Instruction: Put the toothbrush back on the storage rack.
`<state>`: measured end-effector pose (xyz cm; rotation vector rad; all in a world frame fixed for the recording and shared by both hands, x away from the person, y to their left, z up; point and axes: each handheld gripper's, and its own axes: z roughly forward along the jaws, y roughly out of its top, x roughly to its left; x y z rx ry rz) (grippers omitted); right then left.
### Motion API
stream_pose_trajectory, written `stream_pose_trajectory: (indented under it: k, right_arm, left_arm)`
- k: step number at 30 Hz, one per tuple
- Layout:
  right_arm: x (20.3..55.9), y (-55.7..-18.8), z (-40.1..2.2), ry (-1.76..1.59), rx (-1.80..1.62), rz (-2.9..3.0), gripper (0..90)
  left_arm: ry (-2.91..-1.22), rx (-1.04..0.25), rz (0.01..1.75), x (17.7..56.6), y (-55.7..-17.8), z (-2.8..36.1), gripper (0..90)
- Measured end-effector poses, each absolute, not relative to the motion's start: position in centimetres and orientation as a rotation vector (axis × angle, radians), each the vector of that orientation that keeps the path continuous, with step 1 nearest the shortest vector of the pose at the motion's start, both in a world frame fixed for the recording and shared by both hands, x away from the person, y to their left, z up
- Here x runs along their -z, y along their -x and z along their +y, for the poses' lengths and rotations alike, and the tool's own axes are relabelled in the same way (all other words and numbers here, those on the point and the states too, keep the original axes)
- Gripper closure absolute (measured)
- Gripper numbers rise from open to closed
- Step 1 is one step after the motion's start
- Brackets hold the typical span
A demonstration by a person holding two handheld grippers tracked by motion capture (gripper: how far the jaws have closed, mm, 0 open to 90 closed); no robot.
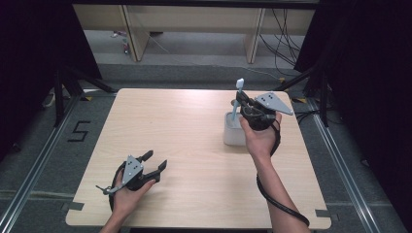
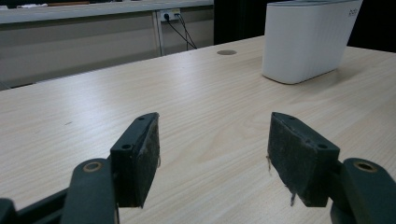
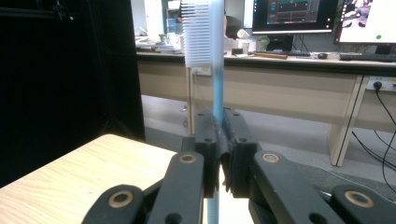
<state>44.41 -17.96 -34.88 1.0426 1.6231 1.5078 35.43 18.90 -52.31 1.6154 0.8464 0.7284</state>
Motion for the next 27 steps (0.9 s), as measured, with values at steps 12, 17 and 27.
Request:
stream_pose_trajectory:
  k: [12,17,27]
  right_arm:
    - [35.7,-45.1,-17.7,-1.057,-1.481,1.628,85.7]
    - [36.1,-45.3,-17.6,-1.065,-1.493,1.64,85.7]
    - [36.8,-45.2,-17.7,-1.081,-1.481,1.651,85.7]
  left_arm:
    - [-1.613,-0.728,0.847,52.3,-35.4,18.9,34.1]
    - [-1.612,-0.727,0.847,52.3,-35.4,18.9,34.1]
    - [-1.613,-0.728,0.847,52.3,-35.4,18.9,34.1]
